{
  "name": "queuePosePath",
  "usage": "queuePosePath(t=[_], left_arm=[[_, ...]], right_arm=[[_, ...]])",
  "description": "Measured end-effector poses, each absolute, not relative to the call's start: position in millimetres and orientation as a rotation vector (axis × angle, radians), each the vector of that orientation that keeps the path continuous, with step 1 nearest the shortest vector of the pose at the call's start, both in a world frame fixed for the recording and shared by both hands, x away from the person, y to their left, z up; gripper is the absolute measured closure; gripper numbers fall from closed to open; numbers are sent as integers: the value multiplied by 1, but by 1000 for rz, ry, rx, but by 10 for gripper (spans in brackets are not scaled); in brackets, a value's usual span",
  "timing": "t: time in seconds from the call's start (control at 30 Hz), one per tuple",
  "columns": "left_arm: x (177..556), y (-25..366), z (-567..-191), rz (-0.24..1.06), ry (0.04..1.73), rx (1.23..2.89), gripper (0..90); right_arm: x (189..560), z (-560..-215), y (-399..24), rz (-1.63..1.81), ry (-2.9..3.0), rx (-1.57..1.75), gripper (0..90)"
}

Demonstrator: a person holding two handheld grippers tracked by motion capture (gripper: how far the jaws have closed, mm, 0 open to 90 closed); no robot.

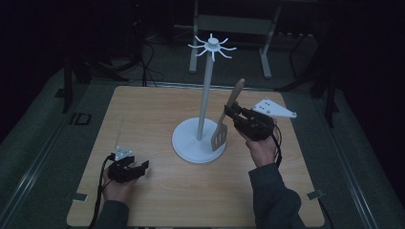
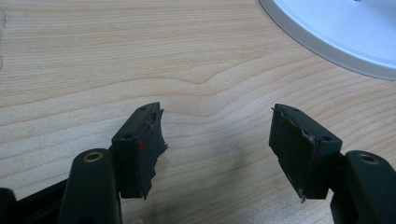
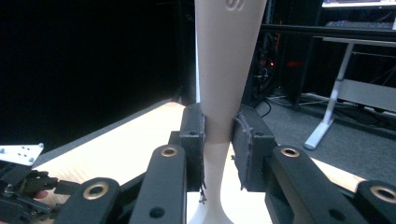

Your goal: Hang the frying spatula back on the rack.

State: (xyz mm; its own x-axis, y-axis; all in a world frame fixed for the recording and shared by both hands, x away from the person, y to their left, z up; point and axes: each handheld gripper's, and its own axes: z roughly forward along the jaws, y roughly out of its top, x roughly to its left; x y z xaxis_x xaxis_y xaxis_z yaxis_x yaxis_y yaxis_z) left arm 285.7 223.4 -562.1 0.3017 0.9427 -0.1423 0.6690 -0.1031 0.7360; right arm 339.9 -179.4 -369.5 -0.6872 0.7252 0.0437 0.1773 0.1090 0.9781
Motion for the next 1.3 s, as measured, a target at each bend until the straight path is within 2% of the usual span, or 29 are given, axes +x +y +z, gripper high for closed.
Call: queuePosePath(t=[1.3], left_arm=[[286, 223, -563, 478, 1441, 1852, 352]], right_arm=[[362, -337, -170, 1636, 1986, 850, 748]])
